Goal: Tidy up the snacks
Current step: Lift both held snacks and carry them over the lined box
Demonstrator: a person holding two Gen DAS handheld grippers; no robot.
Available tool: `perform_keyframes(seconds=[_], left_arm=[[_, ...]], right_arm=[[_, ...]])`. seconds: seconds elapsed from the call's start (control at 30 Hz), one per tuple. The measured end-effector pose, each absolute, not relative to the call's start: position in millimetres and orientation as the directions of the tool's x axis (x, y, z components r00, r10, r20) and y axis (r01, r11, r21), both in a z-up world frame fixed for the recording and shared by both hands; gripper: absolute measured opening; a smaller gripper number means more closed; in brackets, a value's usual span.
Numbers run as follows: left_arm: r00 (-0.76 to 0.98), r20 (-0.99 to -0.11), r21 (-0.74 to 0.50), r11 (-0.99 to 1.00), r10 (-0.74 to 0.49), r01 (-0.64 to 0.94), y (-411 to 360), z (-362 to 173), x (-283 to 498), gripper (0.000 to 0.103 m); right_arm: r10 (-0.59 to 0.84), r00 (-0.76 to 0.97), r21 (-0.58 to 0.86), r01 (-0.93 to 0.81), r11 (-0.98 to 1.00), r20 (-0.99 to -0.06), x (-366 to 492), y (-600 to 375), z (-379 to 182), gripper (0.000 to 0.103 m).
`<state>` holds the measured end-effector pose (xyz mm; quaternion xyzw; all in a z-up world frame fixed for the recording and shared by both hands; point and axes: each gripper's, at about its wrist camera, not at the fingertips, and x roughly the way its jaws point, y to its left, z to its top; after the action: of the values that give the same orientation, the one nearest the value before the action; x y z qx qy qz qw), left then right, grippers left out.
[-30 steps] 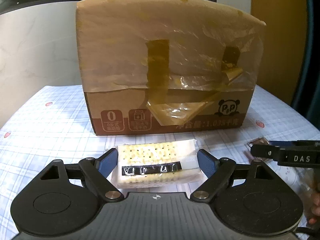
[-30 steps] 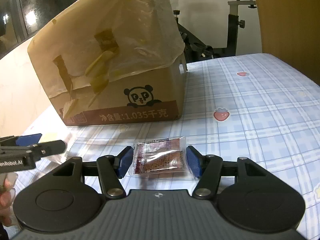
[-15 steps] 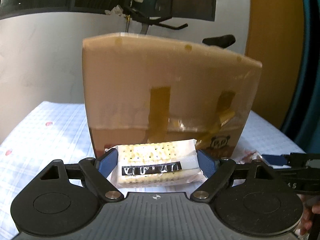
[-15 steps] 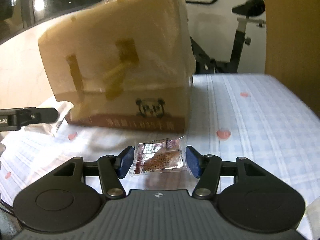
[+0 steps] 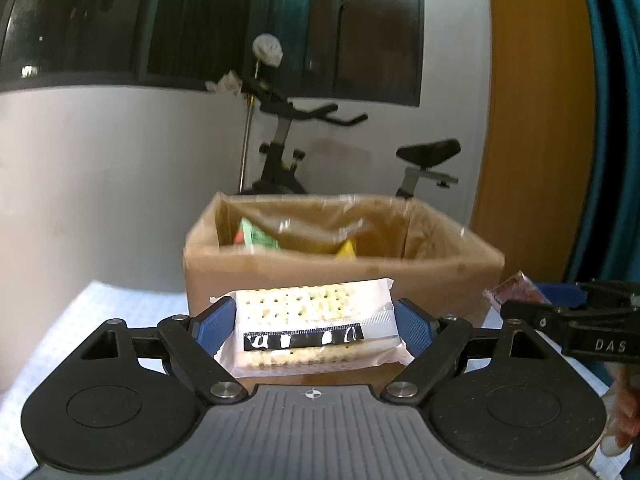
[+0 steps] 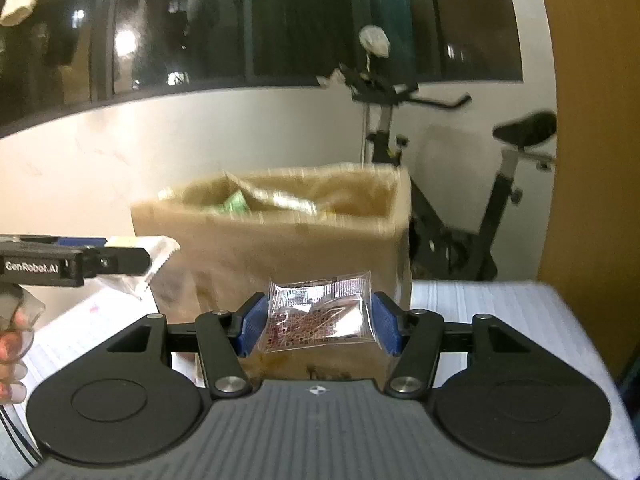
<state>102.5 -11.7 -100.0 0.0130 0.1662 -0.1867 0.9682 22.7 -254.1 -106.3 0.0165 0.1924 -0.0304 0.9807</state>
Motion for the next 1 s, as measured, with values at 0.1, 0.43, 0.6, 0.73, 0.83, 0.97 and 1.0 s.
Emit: perform_keyframes(seconds=[0.1,0.43,0.6,0.73,0.83,0.97,1.0], left_arm=[[0.88,-0.306,-0.028,0.928,-0.362,0.372,-12,-87,103,0.087],[0.871,-0.302,0.015,0.912,-0.387,0.41,-19,-58,125,0.087],[0.866,-0.311,-0.016,0.914,-0.391,0.406,-21,-47,153,0.087],[0.868,-0.319,-0.022,0.919,-0.38,0.394,-20,-46,168,0.087],[0.867,-0.34,-0.019,0.924,-0.365,0.381,-26,-47,185,0.087],[0.857,-0.372,-0.037,0.928,-0.357,0.371,-35,-52,206,0.087],[0.852,-0.385,-0.044,0.929,-0.355,0.368,-37,-55,212,0.087]], right_arm=[[-0.045,0.936,0.004,0.049,0.999,-0.35,29,-254,-88,0.059],[-0.027,0.954,-0.083,0.003,0.997,-0.299,61,-251,-50,0.059],[-0.03,0.954,-0.089,0.003,0.996,-0.299,82,-261,-45,0.059],[-0.03,0.958,-0.057,0.015,0.998,-0.285,96,-269,-42,0.059],[-0.025,0.958,-0.046,0.013,0.999,-0.284,107,-272,-44,0.059],[-0.018,0.951,-0.033,0.008,0.999,-0.308,126,-272,-54,0.059],[-0.016,0.949,-0.032,0.007,0.999,-0.314,130,-271,-57,0.059]])
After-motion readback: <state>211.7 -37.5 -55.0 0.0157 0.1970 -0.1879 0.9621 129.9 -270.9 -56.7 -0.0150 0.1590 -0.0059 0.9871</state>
